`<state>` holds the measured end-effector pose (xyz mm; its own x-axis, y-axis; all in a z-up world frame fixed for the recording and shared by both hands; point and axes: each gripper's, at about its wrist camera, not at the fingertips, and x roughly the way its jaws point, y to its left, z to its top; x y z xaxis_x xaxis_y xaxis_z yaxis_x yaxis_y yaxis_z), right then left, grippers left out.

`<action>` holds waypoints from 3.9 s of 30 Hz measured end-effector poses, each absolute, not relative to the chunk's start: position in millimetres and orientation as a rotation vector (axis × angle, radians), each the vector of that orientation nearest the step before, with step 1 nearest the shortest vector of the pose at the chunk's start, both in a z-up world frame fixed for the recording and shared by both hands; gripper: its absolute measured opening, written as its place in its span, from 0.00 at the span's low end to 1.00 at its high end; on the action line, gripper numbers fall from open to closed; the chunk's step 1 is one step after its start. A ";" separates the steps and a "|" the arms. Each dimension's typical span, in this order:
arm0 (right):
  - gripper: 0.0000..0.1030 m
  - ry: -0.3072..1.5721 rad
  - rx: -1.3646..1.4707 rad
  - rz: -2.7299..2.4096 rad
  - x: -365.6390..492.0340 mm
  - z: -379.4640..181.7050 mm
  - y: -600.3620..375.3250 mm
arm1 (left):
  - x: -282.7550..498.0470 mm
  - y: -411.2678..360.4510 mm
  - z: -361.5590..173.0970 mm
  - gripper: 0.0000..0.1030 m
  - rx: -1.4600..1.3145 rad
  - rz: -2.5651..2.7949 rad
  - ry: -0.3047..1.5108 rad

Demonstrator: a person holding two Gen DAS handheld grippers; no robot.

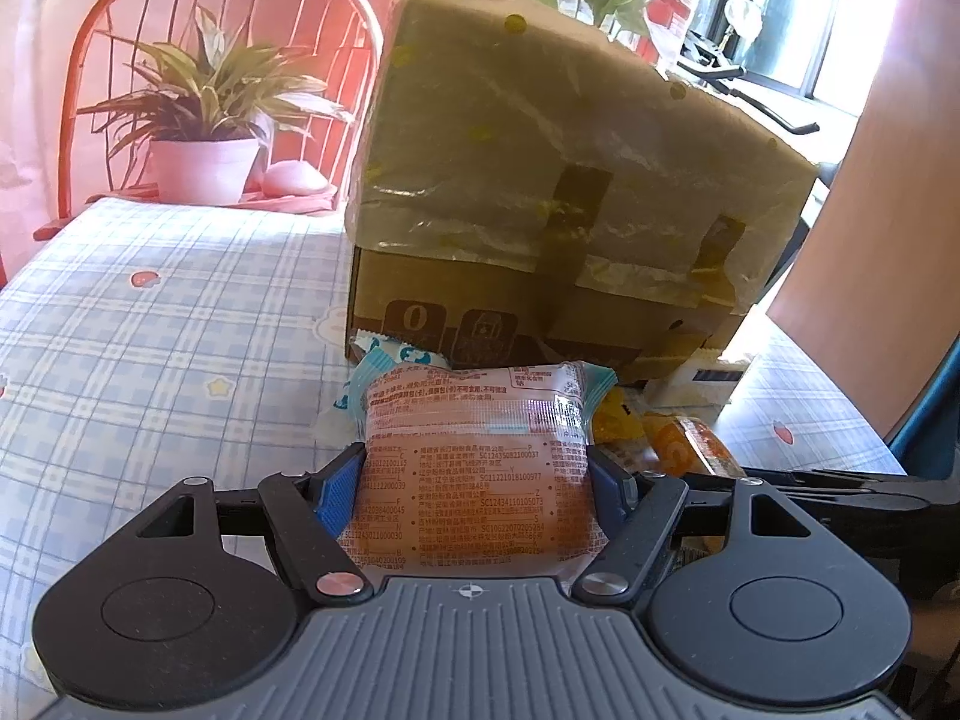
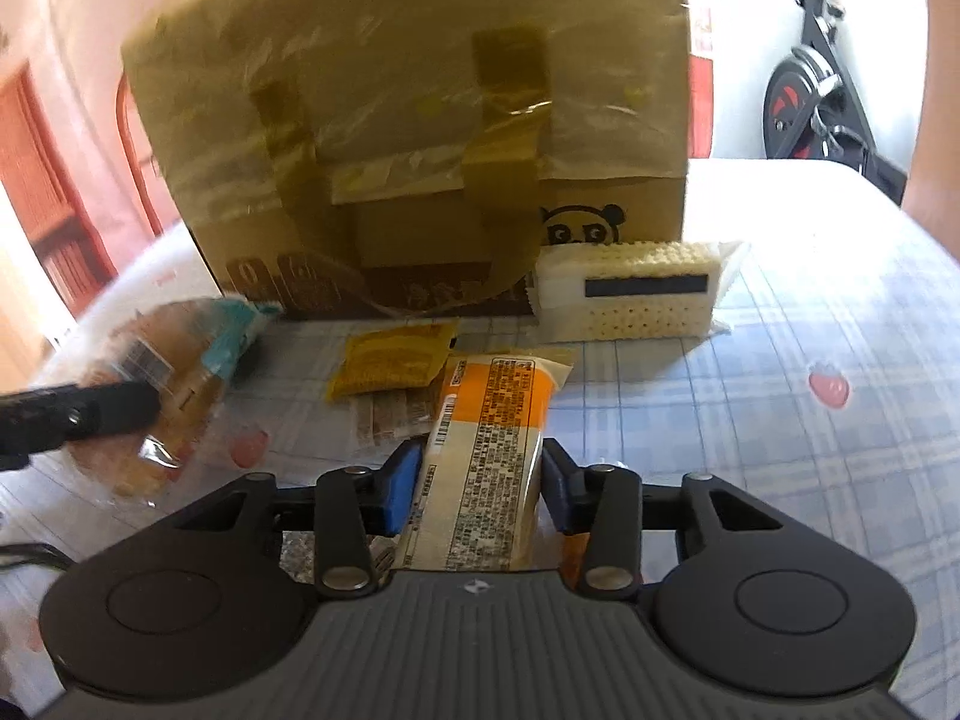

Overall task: Organize snacks
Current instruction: 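Lift the pastry with the left tool while the right tool carries the bar over the box, then open the right tool to drop the bar into the box while the left tool holds the pastry above it, then lower the left tool holding the pastry while the right tool moves to the snacks before the box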

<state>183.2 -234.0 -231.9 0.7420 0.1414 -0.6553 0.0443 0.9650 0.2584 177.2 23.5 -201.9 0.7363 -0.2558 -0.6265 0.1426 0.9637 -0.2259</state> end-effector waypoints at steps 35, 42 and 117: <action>0.42 0.261 0.221 0.158 184.5 -63.6 -273.6 | 226.0 -6.9 -46.7 0.74 -0.071 -0.393 0.373; 0.42 0.215 0.185 0.149 222.6 -46.3 -285.2 | 271.8 -28.7 -22.5 0.74 -0.053 -0.396 0.338; 0.57 0.263 0.052 0.112 234.5 -60.5 -279.1 | 279.3 -8.1 -40.3 0.79 0.036 -0.277 0.434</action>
<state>234.5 -279.1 -60.5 0.9595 0.1170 -0.2563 -0.1034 0.9924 0.0660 279.3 -8.1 -40.3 0.8701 -0.2576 -0.4202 0.2730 0.9617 -0.0244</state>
